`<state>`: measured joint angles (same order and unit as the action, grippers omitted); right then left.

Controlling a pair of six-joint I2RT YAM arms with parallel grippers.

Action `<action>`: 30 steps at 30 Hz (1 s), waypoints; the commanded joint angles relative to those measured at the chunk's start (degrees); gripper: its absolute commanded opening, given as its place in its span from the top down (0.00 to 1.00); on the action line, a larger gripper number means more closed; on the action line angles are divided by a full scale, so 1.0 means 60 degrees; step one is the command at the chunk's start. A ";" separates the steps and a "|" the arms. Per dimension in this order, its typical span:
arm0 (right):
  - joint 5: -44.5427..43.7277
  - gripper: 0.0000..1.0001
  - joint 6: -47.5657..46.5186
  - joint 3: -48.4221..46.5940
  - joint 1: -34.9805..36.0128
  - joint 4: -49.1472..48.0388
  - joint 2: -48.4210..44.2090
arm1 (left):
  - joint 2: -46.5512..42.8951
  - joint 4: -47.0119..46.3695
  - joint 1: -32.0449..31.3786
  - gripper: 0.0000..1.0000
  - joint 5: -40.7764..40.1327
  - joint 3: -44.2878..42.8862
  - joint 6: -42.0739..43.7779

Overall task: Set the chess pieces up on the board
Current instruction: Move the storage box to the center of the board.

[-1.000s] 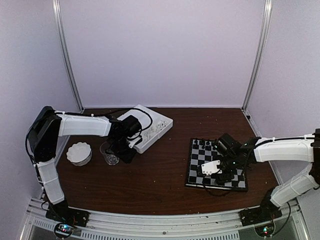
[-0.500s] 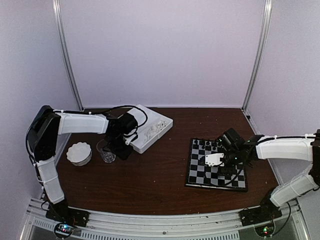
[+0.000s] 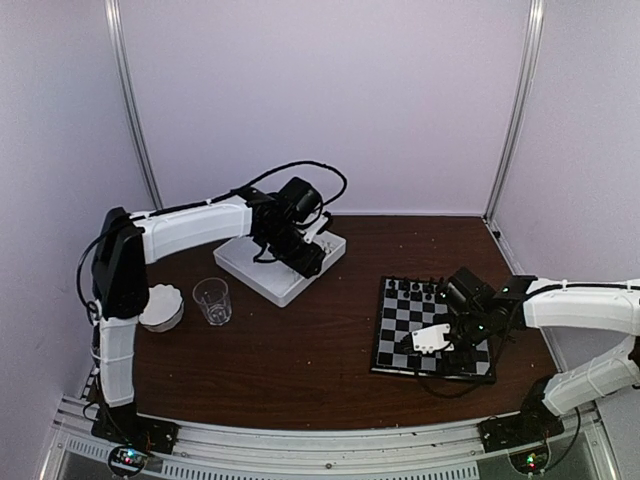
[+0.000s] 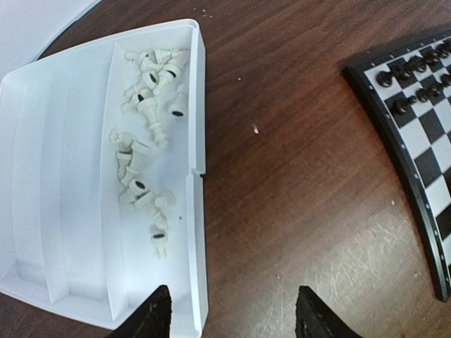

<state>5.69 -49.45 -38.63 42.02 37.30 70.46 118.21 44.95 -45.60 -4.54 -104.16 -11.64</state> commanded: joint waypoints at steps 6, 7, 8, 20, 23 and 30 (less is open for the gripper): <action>-0.0485 0.16 0.0403 0.0205 0.0584 -0.0074 0.0342 | 0.1993 0.0757 0.0180 0.41 -0.0625 -0.1652 0.0030; -0.0468 0.16 0.0412 0.0225 0.0588 -0.0089 0.0329 | 0.2053 0.0750 0.0232 0.42 -0.0638 -0.1654 -0.0018; -0.0473 0.16 0.0426 0.0238 0.0585 -0.0095 0.0315 | 0.2137 0.0746 0.0308 0.43 -0.0612 -0.1667 -0.0026; -0.0429 0.17 0.0475 0.0209 0.0602 -0.0031 0.0335 | 0.2646 0.0674 0.0438 0.71 0.0417 -0.1798 0.0795; -0.0277 0.17 0.0349 0.0215 0.0603 0.0147 0.0332 | 0.2532 0.0795 0.0435 0.78 0.0430 -0.1694 0.0958; -0.0464 0.14 0.0351 0.0293 0.0622 0.0100 0.0473 | 0.1710 0.0751 0.0388 0.95 0.0746 -0.0576 0.1328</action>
<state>4.21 -47.53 -37.93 45.30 37.76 72.73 132.44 48.66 -42.81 -3.36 -111.35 -6.17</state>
